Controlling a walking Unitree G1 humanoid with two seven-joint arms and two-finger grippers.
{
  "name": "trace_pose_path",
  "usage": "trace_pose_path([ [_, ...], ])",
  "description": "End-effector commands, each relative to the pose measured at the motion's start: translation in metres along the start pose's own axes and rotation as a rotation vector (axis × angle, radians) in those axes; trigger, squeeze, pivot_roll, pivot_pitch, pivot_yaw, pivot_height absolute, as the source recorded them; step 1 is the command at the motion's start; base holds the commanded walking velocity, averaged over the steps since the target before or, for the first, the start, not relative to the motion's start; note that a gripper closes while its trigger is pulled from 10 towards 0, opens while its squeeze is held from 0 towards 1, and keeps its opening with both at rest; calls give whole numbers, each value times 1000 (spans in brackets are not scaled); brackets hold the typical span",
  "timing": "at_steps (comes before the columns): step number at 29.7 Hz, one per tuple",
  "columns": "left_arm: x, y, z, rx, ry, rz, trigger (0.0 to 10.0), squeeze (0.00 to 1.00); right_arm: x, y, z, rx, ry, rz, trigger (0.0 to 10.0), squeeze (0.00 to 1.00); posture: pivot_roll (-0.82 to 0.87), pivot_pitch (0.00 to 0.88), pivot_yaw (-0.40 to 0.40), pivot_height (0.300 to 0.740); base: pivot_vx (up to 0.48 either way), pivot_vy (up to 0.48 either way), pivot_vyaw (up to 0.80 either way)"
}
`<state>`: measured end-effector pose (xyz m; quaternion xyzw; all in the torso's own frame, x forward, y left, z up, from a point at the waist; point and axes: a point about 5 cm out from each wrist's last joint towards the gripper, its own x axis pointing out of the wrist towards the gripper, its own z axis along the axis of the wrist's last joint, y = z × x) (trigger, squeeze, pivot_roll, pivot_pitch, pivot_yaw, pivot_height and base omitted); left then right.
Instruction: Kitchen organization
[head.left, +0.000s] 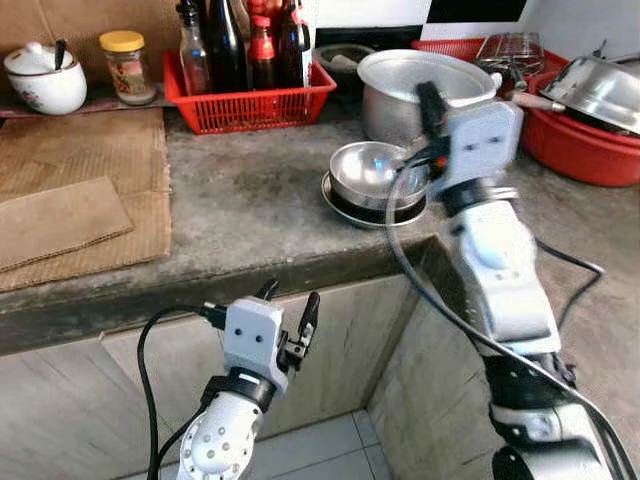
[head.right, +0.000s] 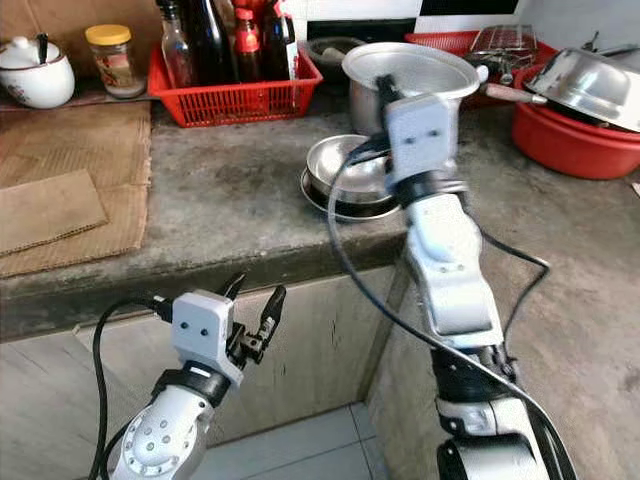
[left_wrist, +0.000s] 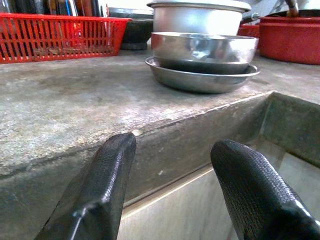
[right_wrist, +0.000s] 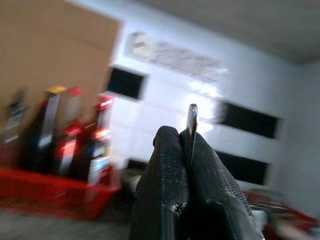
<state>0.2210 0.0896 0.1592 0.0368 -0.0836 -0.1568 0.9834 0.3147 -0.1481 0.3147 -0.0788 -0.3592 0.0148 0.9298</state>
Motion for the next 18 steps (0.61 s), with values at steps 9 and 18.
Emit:
trace_pose_path([
  [9, 4, 0, -3, -2, 4, -22, 10000, 0, -39, -8, 0, 34, 137, -90, 10000, 0, 161, 84, -45, 740, 0, 189, -748],
  [18, 6, 1, -3, 3, -12, -42, 10000, 0, -66, -9, 0, 12, 229, -132, 10000, 0, 144, 75, -30, 740, 0, 370, -783],
])
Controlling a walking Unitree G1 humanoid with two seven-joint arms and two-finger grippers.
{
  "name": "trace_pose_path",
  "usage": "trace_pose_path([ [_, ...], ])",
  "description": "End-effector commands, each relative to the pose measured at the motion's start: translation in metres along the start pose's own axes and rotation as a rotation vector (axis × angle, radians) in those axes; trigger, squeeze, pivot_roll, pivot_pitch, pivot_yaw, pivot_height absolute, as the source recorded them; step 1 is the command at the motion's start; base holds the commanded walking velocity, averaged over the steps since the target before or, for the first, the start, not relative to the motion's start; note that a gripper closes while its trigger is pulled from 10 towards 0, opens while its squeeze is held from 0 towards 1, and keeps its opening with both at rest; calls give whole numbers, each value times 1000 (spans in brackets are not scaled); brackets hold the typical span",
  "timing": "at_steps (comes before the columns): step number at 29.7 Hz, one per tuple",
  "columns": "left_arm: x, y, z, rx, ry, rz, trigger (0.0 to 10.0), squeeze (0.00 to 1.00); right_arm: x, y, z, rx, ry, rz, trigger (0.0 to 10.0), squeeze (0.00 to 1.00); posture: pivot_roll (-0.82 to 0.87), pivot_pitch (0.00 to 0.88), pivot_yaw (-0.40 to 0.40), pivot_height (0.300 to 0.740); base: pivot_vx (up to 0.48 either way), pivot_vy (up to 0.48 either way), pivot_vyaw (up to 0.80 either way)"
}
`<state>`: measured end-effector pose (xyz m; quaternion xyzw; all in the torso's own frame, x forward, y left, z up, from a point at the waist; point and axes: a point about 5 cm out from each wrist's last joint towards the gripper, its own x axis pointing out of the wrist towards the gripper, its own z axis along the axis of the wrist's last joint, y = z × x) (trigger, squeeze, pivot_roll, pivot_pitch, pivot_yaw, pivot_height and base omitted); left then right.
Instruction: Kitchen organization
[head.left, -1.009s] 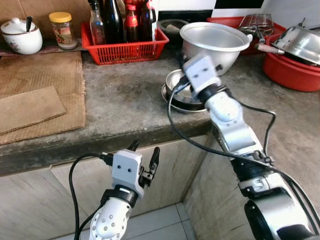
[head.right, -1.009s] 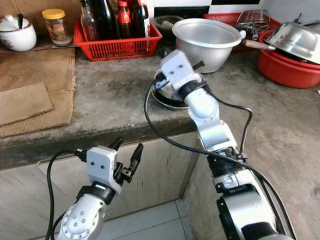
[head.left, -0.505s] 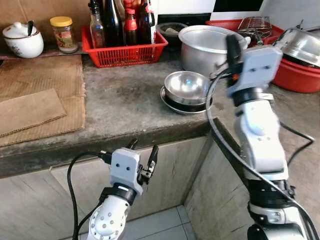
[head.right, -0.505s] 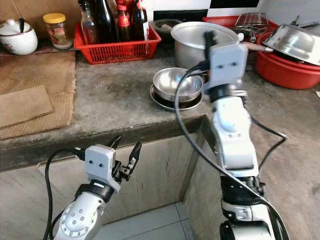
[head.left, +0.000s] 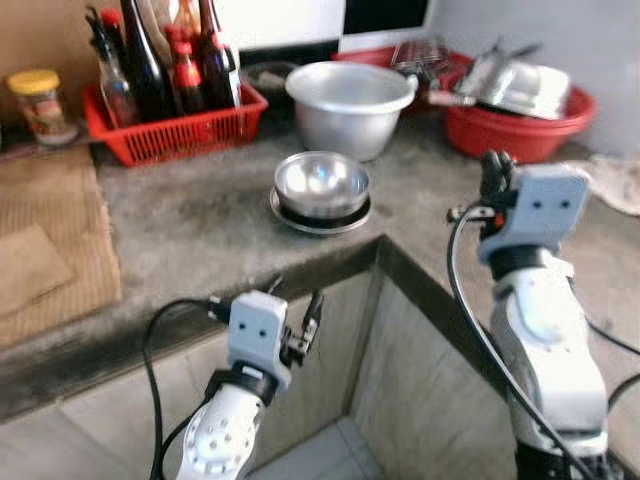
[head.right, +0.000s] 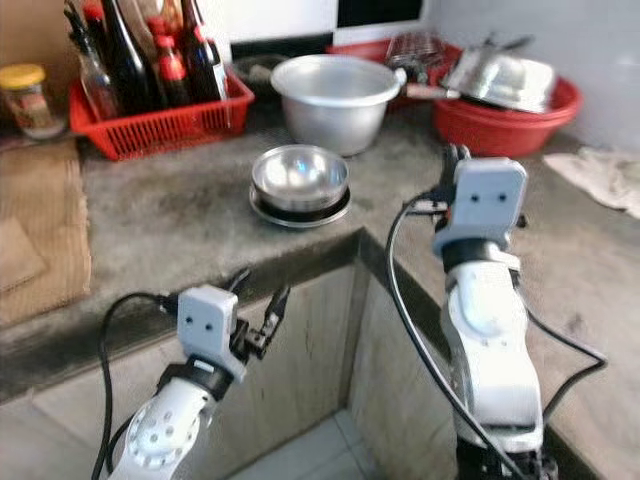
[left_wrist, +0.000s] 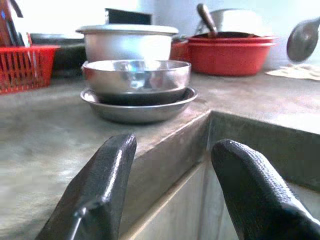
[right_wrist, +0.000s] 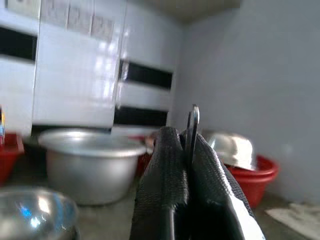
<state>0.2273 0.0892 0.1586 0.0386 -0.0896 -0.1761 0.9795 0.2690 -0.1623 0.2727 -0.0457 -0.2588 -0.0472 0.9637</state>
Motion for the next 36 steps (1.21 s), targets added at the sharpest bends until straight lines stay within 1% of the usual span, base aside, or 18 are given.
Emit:
trace_pose_path([
  [1, 0, 0, -1, 0, 2, -5, 10000, 0, -4, -2, 1, -19, 10, -17, 10000, 0, 142, 73, -32, 740, 0, 0, -781],
  [3, 1, -1, -1, -4, 2, -7, 10000, 0, -5, -3, 0, -23, 15, -25, 10000, 0, 141, 73, -31, 740, 0, 0, -781],
  [6, 1, -1, -2, -10, 4, -10, 10000, 0, -10, -2, 0, -57, 21, -10, 10000, 0, 141, 73, -31, 740, 0, 0, -781],
  [8, 2, -2, -3, -5, 9, -21, 10000, 0, -19, 0, -4, -77, 52, -5, 10000, 0, 141, 71, -27, 740, 0, 412, -781],
  [9, 2, -2, -3, -5, 9, -21, 10000, 0, -19, 0, -4, -77, 52, -5, 10000, 0, 141, 71, -27, 740, 0, 480, -781],
  [13, 1, -2, -3, -4, 9, -33, 10000, 0, -29, 2, -10, -82, 88, 3, 10000, 0, 144, 70, -25, 740, 0, 480, -781],
  [14, 1, -2, -2, 3, -5, -32, 10000, 0, -32, 4, -12, -91, 99, 7, 10000, 0, 143, 67, -27, 740, 0, 0, -781],
  [18, 1, -1, -3, -5, 4, -31, 10000, 0, -34, 5, -14, -94, 110, 11, 10000, 0, 141, 65, -24, 740, 0, 0, -781],
  [22, 2, -4, -2, 32, -2, -57, 10000, 0, -35, 7, -14, -97, 109, 13, 10000, 0, 141, 59, -20, 740, 0, 0, -781],
  [26, 2, -4, -1, 34, -10, -64, 10000, 0, -36, 8, -14, -100, 110, 18, 10000, 0, 140, 56, -17, 740, 66, -365, -781],
  [29, 3, -4, -1, 21, -9, -62, 10000, 0, -36, 10, -14, -110, 109, 24, 10000, 0, 140, 56, -17, 740, 279, -351, -781],
  [32, 4, -2, -1, 12, -2, -50, 10000, 0, -35, 10, -14, -115, 103, 26, 10000, 0, 140, 56, -17, 740, 0, 0, -781],
  [36, 5, 0, -1, 21, -8, -44, 10000, 0, -32, 12, -12, -118, 91, 25, 10000, 0, 142, 48, -16, 740, 0, 0, -781],
])
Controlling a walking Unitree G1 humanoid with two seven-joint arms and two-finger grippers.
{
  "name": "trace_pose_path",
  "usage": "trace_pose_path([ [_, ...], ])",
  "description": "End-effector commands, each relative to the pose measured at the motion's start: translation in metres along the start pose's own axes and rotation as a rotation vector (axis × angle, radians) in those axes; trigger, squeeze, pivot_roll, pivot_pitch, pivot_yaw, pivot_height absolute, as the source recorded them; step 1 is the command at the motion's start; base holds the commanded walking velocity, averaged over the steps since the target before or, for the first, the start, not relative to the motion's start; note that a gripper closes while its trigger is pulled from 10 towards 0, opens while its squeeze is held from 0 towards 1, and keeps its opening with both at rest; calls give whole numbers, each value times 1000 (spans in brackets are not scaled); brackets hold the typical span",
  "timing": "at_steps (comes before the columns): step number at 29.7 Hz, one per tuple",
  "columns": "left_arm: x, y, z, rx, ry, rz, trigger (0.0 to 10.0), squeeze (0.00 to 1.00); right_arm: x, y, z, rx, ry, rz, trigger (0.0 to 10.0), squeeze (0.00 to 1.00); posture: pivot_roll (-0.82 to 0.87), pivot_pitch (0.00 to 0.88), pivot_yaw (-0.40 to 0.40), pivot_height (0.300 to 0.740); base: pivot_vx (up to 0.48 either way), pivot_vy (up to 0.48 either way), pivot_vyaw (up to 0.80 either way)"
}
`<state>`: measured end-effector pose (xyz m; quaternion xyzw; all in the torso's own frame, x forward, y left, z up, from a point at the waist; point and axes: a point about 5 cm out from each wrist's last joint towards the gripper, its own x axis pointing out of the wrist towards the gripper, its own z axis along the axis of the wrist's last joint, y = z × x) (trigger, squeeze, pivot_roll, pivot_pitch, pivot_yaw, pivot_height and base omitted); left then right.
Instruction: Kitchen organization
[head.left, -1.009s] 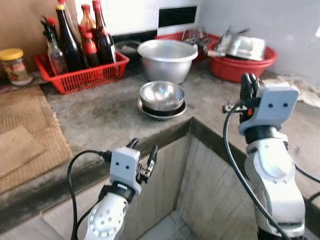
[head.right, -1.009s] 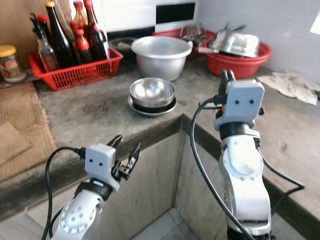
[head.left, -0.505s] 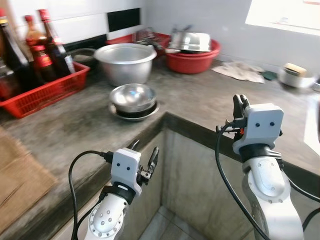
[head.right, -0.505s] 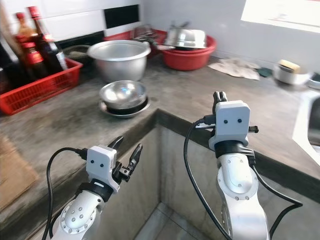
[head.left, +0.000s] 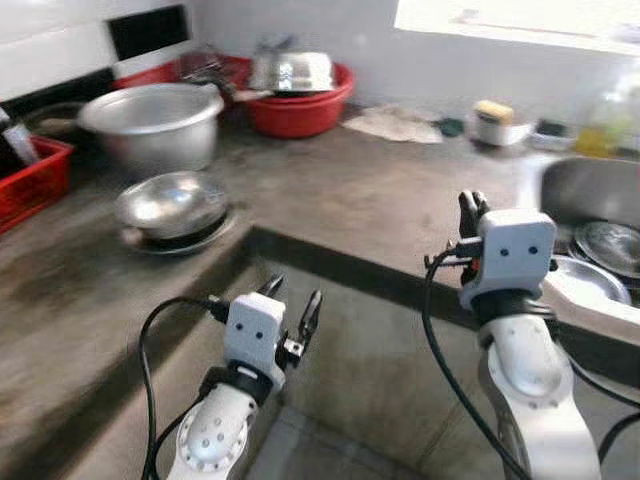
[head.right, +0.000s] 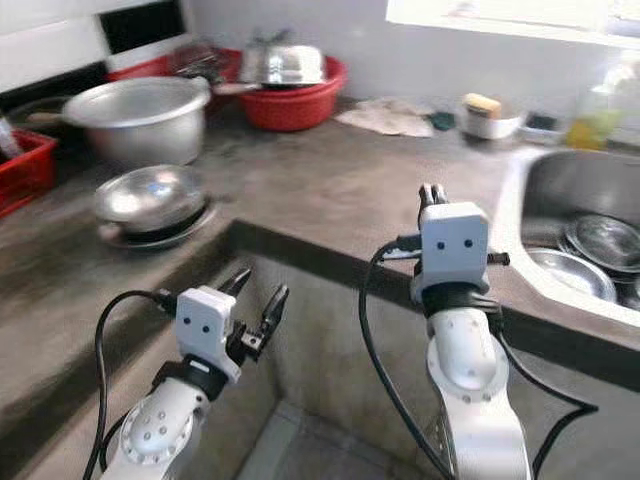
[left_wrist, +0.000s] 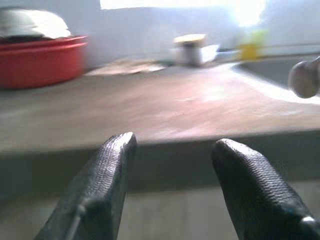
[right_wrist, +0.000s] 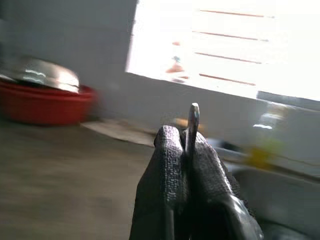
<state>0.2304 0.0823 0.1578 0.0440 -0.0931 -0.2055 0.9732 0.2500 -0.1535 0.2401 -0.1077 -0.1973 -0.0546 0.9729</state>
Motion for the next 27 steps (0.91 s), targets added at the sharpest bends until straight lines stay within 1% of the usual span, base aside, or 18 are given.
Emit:
trace_pose_path([
  [1, -1, 6, 1, 26, -1, 18, 10000, 0, 1, 3, 6, 8, -31, 3, 10000, 0, 141, 44, -16, 740, 0, 0, -781],
  [4, 0, 5, 1, 33, -5, 4, 10000, 0, 1, 4, 7, 5, -37, 9, 10000, 0, 141, 40, -16, 740, 0, 0, -781],
  [8, 0, 6, 1, 24, -3, 16, 10000, 0, 2, 4, 8, 0, -41, 11, 10000, 0, 140, 48, -18, 740, 0, 0, -781],
  [11, 0, 4, 0, 46, 2, 11, 10000, 0, 3, 4, 7, -5, -40, 15, 10000, 0, 140, 48, -18, 740, 0, -459, -777],
  [14, -1, 3, 0, 42, 2, 7, 10000, 0, 3, 5, 8, -6, -42, 20, 10000, 0, 138, 56, -19, 740, 0, -439, -779],
  [18, -1, 4, -1, 45, 5, 16, 10000, 0, 5, 5, 7, 3, -38, 16, 10000, 0, 141, 60, -24, 740, 0, -421, 0],
  [22, 0, 5, 0, 52, 0, 25, 10000, 0, 7, 5, 5, 10, -27, 18, 10000, 0, 142, 63, -22, 740, 283, -383, 0],
  [27, 1, 6, 1, 59, -1, 27, 10000, 0, 10, 10, 1, 40, -5, 65, 10000, 0, 145, 66, -25, 740, 334, -340, 0],
])
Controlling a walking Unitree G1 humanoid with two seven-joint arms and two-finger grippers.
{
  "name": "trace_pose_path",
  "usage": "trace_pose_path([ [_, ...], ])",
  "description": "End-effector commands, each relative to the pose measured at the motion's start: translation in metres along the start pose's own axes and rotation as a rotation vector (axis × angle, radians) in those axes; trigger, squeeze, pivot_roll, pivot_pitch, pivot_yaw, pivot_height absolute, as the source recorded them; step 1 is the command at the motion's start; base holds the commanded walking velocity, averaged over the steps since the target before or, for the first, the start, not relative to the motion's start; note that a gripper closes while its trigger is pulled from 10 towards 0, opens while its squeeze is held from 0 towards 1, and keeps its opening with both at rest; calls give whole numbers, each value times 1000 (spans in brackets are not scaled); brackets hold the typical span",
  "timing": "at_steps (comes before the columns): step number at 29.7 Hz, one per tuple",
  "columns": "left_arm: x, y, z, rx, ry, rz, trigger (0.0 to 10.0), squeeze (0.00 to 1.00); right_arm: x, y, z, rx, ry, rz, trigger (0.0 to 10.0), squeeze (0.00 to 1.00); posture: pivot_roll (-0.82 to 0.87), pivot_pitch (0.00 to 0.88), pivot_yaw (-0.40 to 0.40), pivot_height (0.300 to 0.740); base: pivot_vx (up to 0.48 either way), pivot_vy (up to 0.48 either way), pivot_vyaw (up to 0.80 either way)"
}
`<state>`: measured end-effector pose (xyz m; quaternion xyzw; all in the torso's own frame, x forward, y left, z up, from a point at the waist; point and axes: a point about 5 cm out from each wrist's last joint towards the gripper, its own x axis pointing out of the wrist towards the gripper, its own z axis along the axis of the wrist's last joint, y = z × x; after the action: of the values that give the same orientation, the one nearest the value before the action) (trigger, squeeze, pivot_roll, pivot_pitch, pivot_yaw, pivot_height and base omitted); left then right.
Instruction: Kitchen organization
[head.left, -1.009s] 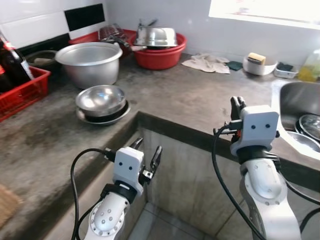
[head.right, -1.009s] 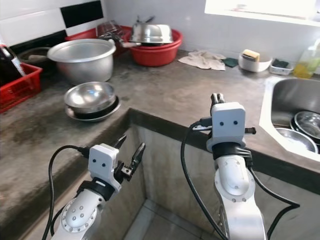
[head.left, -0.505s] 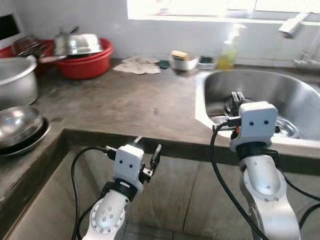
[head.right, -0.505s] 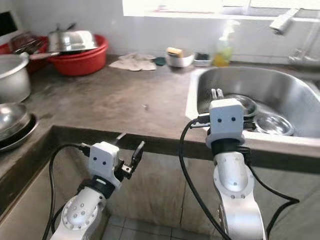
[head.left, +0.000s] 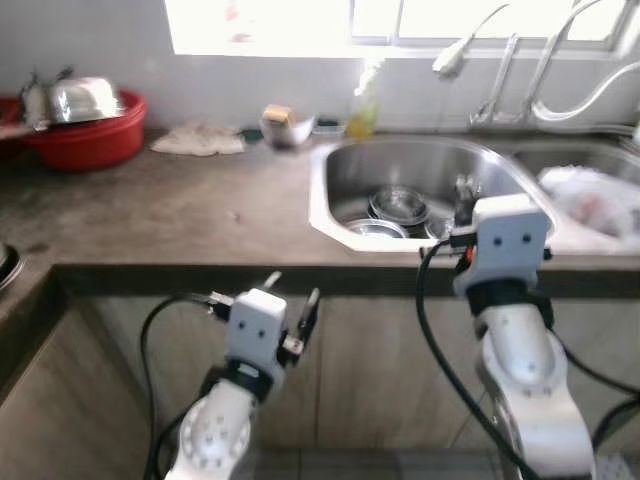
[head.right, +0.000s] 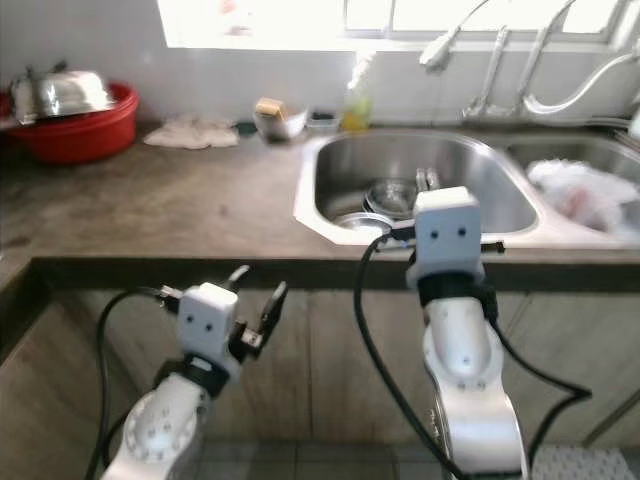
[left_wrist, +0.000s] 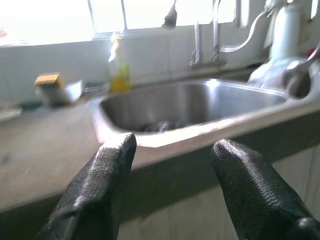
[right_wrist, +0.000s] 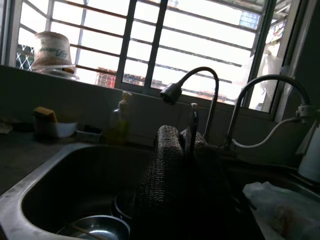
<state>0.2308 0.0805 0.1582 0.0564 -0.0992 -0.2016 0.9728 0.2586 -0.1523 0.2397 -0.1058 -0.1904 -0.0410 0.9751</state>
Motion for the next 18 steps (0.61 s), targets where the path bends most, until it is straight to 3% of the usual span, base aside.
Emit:
trace_pose_path([
  [1, -1, 8, 0, 30, 6, 22, 10000, 0, 2, 8, 4, 31, -17, 36, 10000, 0, 145, 66, -25, 740, 341, -334, 0],
  [6, 1, 8, 3, 34, -3, 27, 10000, 0, 6, 8, 6, 34, -29, 46, 10000, 0, 144, 67, -25, 740, 395, -268, 0],
  [10, 3, 8, 6, 34, -13, 25, 10000, 0, 13, 5, 10, 25, -56, 50, 10000, 0, 143, 71, -21, 740, 424, 0, 0],
  [18, 4, 10, 5, 37, -11, 27, 10000, 0, 44, -4, 37, 13, -177, 95, 10000, 0, 140, 73, -24, 740, 428, 0, 0],
])
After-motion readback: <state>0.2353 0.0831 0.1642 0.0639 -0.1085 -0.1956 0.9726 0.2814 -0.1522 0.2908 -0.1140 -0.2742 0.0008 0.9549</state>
